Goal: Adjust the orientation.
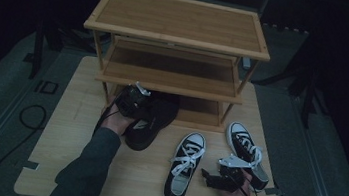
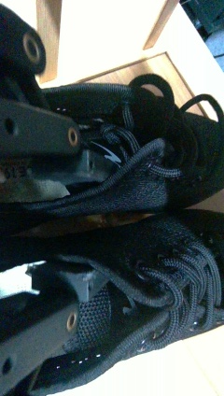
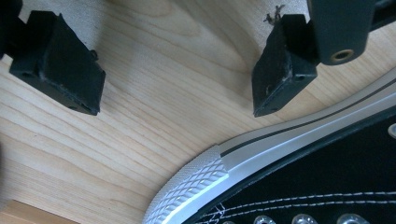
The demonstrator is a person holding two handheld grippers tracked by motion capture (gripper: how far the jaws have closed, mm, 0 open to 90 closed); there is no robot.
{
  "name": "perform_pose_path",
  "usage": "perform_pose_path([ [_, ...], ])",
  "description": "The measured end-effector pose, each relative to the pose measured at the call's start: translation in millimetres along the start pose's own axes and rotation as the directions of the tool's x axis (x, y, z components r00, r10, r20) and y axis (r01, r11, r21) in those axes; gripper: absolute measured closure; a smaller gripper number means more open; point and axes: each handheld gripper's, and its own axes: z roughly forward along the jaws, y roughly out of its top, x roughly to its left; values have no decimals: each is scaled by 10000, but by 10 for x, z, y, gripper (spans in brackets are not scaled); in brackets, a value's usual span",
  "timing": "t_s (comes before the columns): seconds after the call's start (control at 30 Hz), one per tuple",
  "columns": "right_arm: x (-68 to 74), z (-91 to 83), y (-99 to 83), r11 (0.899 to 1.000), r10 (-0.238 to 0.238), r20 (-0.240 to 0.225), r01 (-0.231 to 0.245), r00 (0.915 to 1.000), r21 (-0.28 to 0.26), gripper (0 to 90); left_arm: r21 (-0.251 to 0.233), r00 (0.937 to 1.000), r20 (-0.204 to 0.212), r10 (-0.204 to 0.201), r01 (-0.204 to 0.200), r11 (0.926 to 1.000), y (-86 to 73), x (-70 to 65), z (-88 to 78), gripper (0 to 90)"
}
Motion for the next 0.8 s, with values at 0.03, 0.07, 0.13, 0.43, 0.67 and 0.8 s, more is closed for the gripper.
perform_pose_path([
  [0.03,0,0,0,10000,-9,1,9,10000,-5,174,14,10000,10,-36,36,10000,3,5,-19,513],
  [0.07,-1,0,0,10000,-9,-3,9,10000,1,174,-12,10000,-6,-61,61,10000,2,9,-37,498],
  [0.13,0,0,0,10000,-8,-1,8,10000,-4,174,-66,10000,70,-13,13,10000,-3,11,-80,471],
  [0.43,1,1,1,10000,-8,-3,8,10000,-8,174,-533,9989,457,136,-111,9985,-78,24,-321,431],
  [0.67,2,1,1,10000,-10,-1,10,10000,-9,174,-930,9954,950,151,-62,9956,-177,11,-502,521],
  [0.8,3,2,1,10000,-9,-3,9,10000,-9,174,-901,9923,1233,117,-6,9959,-246,1,-515,663],
])
